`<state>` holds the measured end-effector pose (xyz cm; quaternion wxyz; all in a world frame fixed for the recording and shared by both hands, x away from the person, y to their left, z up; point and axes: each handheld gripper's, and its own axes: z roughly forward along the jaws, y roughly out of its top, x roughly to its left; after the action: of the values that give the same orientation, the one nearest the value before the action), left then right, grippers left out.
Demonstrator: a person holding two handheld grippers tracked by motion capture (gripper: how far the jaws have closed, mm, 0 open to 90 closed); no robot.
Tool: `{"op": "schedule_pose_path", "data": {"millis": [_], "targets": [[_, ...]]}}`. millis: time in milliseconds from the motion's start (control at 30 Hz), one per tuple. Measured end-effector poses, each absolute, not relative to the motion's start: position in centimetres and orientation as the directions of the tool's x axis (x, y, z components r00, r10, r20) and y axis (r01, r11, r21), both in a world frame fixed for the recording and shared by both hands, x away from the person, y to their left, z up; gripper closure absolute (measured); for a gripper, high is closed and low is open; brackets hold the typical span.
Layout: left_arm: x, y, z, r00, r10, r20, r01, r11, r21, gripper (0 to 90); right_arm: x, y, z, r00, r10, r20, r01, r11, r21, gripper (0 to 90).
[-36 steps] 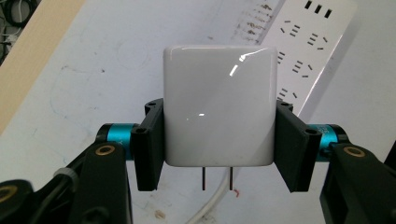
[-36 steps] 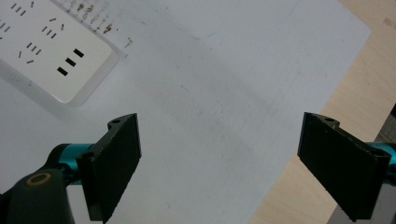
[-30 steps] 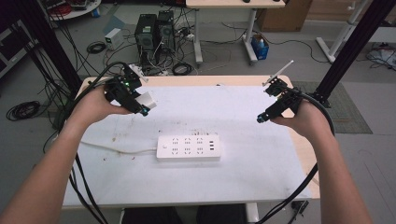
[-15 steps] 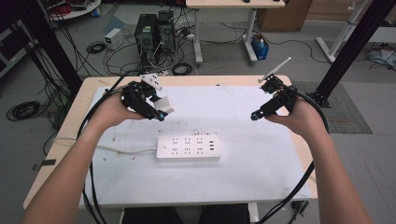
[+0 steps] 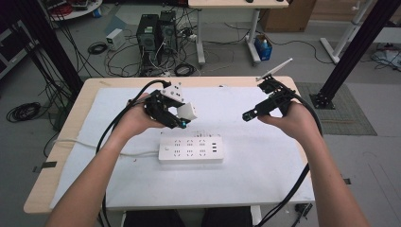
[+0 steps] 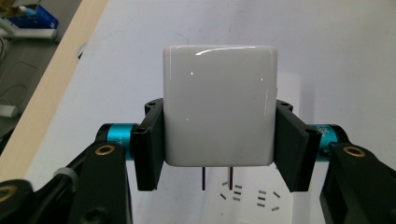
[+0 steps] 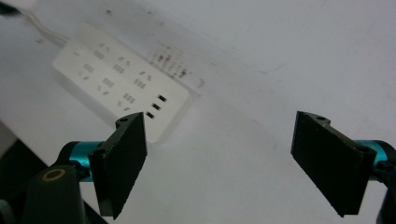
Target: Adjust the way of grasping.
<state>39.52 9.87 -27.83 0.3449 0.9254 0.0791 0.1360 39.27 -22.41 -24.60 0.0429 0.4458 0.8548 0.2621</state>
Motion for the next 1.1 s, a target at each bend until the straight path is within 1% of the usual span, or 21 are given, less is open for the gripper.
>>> {"op": "schedule_pose_path", "data": {"millis": [133, 367, 433, 700, 867, 1100], "targets": [[39.2, 9.0, -27.9, 0.948, 0.212, 0.239, -0.003, -0.744, 0.669, 42.5, 39.3, -21.7, -24.7, -0.597, 0.766, 0.239, 0.752, 0.431, 0.498, 17.8], [38.7, 7.7, -28.0, 0.949, 0.166, 0.267, -0.063, -0.731, 0.679, 42.5, 39.6, -20.6, -25.3, -0.578, 0.727, 0.371, 0.779, 0.358, 0.514, 17.8], [38.6, 7.4, -28.0, 0.947, 0.158, 0.281, -0.083, -0.721, 0.687, 42.5, 39.6, -20.1, -25.5, -0.582, 0.723, 0.371, 0.777, 0.359, 0.518, 17.8], [38.2, 6.2, -28.0, 0.941, 0.163, 0.297, -0.106, -0.691, 0.715, 42.5, 39.7, -19.0, -25.6, -0.596, 0.661, 0.455, 0.776, 0.332, 0.536, 17.8], [37.9, 5.4, -28.0, 0.935, 0.153, 0.319, -0.138, -0.671, 0.729, 42.5, 39.7, -18.4, -25.5, -0.608, 0.629, 0.484, 0.773, 0.331, 0.541, 17.8], [37.4, 4.3, -28.1, 0.928, 0.144, 0.343, -0.176, -0.644, 0.745, 42.5, 39.9, -17.8, -25.8, -0.598, 0.602, 0.529, 0.785, 0.309, 0.536, 17.8]]}}
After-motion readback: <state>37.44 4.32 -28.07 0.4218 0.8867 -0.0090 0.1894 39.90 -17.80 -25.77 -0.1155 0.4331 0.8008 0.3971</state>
